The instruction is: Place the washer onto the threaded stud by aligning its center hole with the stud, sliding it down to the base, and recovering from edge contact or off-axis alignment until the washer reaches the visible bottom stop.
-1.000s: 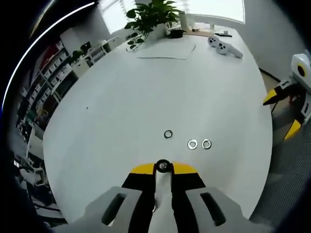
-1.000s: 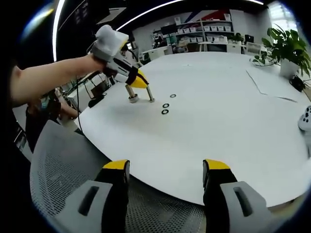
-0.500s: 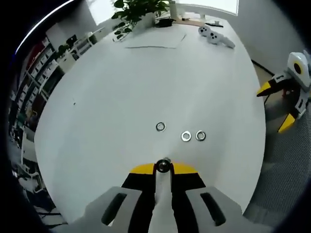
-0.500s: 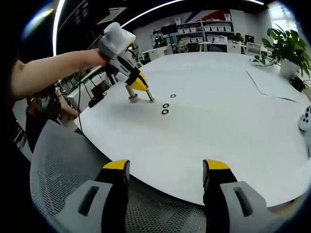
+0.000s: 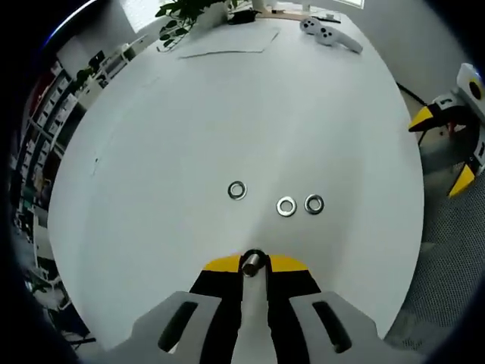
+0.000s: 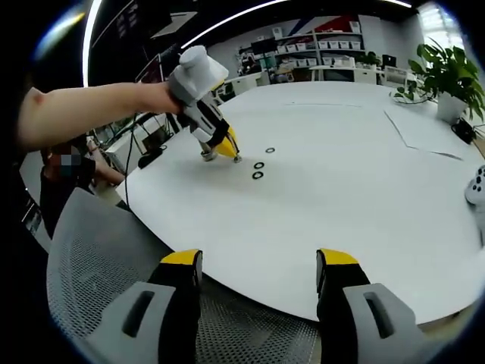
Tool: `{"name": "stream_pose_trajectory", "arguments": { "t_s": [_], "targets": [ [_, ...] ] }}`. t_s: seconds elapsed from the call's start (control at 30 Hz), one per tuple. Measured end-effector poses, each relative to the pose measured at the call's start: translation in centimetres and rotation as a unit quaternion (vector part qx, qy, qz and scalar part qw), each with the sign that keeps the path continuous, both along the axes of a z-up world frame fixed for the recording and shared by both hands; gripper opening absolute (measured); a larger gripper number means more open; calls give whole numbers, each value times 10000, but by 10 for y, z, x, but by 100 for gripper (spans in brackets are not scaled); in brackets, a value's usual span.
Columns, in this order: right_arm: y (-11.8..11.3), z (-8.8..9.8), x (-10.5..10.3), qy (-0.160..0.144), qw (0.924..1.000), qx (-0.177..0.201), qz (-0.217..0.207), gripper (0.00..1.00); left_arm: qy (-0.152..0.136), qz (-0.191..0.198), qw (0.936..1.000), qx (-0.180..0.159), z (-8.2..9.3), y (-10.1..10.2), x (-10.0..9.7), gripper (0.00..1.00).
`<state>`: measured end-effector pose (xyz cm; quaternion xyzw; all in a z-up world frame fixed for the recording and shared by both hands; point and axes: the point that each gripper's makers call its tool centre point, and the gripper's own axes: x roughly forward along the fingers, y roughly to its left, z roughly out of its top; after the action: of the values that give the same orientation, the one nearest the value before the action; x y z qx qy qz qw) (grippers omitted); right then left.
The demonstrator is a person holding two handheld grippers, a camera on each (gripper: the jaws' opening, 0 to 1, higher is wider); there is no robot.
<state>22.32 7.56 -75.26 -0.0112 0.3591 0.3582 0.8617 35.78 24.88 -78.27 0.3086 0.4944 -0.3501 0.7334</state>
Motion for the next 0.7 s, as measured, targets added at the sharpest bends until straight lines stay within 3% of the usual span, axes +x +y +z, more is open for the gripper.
{"name": "stream_pose_trajectory", "arguments": {
  "t_s": [0.23, 0.4, 0.47, 0.7],
  "targets": [
    [0, 1, 0, -2, 10000, 21, -32, 63, 35, 0, 10000, -62, -5, -3, 1, 8],
    [0, -1, 0, 18, 10000, -24, 5, 63, 25, -228, 9997, 2, -6, -4, 0, 9],
    [-1, -1, 0, 5, 10000, -59, -21, 64, 126, 14, 9999, -39, -6, -3, -2, 9],
    [-2, -1, 1, -7, 10000, -86, -26, 65, -75, -104, 9999, -16, 2, 3, -2, 17]
  ]
}}
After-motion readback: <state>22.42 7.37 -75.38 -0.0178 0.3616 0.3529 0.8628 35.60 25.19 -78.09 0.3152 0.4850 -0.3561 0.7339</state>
